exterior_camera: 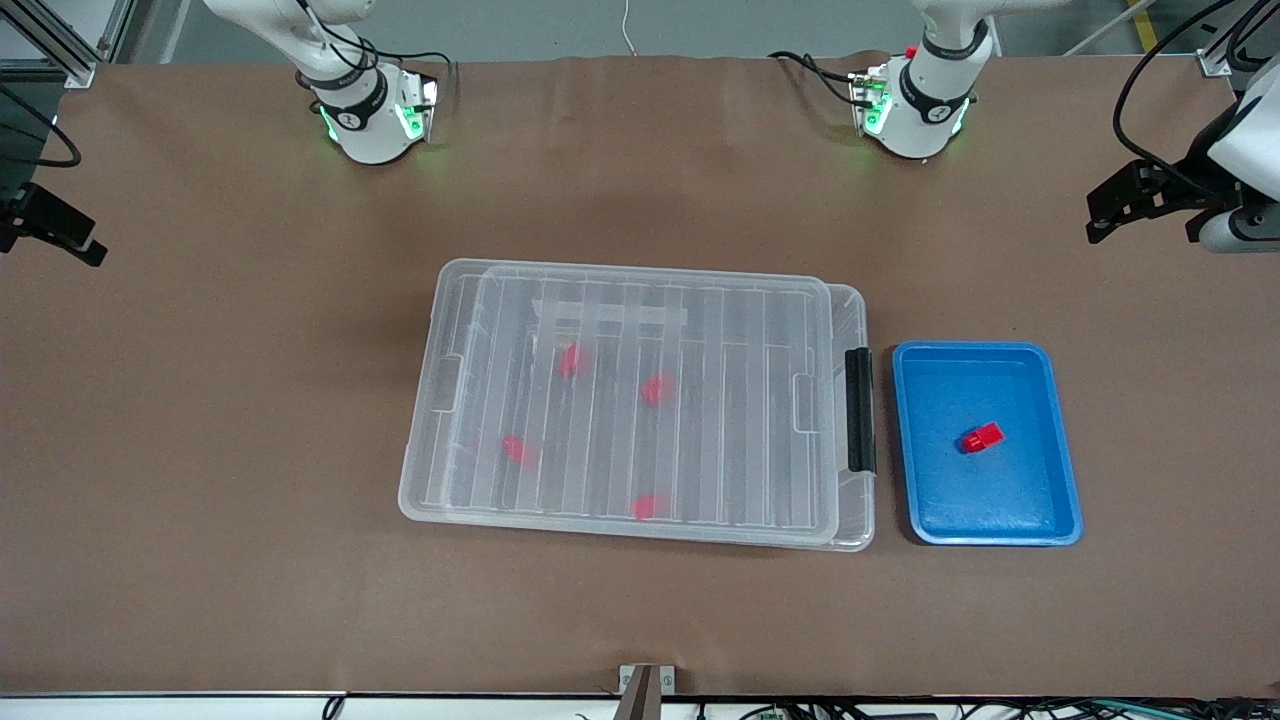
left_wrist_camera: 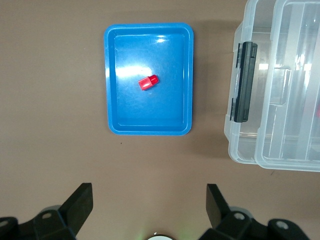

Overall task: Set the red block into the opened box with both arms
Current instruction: 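Move the right gripper to the edge of the clear box lid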

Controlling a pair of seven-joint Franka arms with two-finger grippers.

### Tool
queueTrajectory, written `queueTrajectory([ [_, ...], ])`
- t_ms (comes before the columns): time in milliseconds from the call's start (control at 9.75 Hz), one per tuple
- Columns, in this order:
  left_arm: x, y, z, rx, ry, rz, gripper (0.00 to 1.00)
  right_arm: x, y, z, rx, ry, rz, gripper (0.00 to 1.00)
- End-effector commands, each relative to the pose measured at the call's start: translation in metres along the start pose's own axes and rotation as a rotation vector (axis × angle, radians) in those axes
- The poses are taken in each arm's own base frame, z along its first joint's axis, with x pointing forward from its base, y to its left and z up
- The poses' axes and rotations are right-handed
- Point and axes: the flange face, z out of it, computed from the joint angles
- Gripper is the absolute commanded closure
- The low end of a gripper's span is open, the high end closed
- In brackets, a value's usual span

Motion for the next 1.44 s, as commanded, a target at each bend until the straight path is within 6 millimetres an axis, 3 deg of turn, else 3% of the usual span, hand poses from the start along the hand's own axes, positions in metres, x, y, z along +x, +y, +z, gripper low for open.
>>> queueTrajectory([
  [0,0.007,0.002,0.013,0.013,-0.029,0.008,0.0,0.001,0.003,-0.003,0.016,0.003,-0.003,0.0],
  [205,0.008,-0.004,0.009,0.01,-0.019,-0.002,0.0,0.003,0.001,0.0,0.014,0.001,-0.008,0.0],
  [308,0.011,-0.005,0.014,0.009,-0.027,0.0,0.0,0.012,-0.01,0.019,0.008,-0.038,-0.026,0.0],
  [513,0.018,-0.006,0.029,0.006,-0.056,0.0,0.0,0.016,-0.054,0.041,0.003,-0.076,-0.094,0.0],
  [923,0.033,-0.009,0.047,0.003,-0.061,-0.005,0.0,0.041,-0.169,0.141,-0.008,-0.126,-0.209,0.0],
  [1128,0.066,-0.016,0.092,-0.008,-0.066,-0.013,0.0,0.044,-0.227,0.211,0.003,-0.139,-0.188,0.0],
  [1231,0.08,-0.016,0.117,-0.007,-0.077,-0.011,0.0,0.041,-0.239,0.243,0.016,-0.118,-0.196,0.0],
  [1333,0.093,-0.017,0.136,-0.011,-0.073,-0.01,0.0,0.036,-0.239,0.271,0.021,-0.102,-0.198,0.0],
])
